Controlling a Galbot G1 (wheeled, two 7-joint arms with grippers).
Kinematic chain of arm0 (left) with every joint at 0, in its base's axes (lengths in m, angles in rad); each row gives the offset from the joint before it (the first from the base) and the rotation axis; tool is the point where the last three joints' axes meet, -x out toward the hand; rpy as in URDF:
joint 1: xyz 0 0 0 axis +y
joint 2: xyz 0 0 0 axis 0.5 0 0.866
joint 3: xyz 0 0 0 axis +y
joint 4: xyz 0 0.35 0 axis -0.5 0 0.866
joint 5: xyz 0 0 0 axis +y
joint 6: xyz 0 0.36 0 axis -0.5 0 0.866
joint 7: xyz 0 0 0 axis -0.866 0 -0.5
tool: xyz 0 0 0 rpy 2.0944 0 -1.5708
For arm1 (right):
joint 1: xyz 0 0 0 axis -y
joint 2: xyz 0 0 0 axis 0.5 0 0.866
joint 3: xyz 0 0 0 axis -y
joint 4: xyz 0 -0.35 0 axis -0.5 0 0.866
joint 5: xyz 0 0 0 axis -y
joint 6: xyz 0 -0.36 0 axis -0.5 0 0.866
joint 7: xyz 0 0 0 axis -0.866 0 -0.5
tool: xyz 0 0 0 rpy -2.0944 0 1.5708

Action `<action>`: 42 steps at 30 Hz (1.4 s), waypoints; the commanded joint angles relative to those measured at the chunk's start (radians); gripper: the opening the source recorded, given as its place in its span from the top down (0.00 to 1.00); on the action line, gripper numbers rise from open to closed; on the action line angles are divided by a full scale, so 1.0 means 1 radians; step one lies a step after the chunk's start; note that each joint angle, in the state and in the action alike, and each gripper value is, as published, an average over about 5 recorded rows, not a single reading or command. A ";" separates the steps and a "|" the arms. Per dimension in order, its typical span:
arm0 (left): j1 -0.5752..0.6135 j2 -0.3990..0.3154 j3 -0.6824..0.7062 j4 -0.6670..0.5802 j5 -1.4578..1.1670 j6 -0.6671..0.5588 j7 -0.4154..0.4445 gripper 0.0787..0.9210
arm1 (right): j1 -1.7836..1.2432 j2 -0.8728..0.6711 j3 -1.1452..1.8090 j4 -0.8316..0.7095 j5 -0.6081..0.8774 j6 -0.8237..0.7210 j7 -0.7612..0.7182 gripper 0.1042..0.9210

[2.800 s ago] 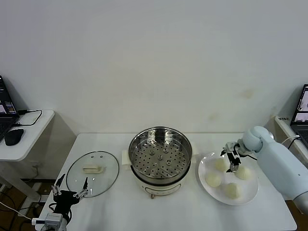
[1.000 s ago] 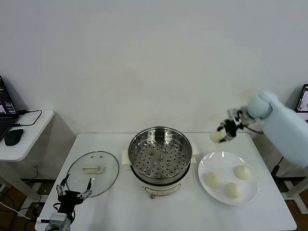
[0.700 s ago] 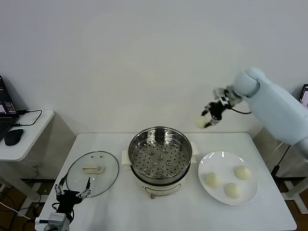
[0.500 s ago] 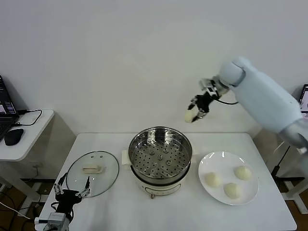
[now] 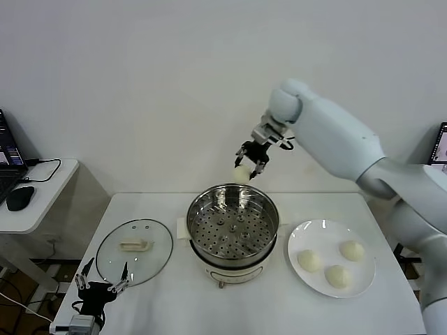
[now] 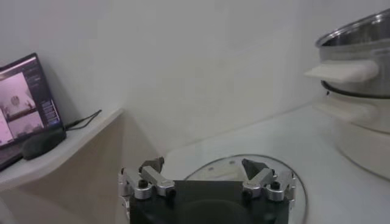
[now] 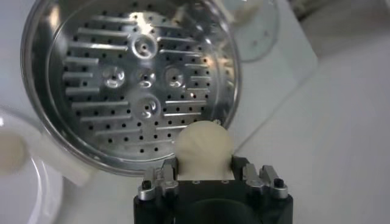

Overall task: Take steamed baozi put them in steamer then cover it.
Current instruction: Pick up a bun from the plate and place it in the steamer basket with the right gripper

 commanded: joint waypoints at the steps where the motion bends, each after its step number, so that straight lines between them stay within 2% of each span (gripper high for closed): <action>1: 0.002 -0.010 -0.001 -0.005 0.002 0.000 0.002 0.12 | -0.020 0.071 -0.012 0.004 -0.235 0.234 0.044 0.45; 4: 0.000 -0.010 0.001 0.001 -0.001 -0.001 0.002 0.12 | -0.032 0.076 -0.004 0.010 -0.286 0.234 0.055 0.45; 22: -0.007 -0.003 0.007 0.022 -0.001 -0.002 0.003 0.12 | -0.119 0.105 0.022 -0.008 -0.278 0.215 0.055 0.45; 42: -0.011 -0.007 0.016 0.032 0.002 -0.003 0.002 0.12 | -0.184 0.111 0.049 -0.039 -0.352 0.157 0.123 0.45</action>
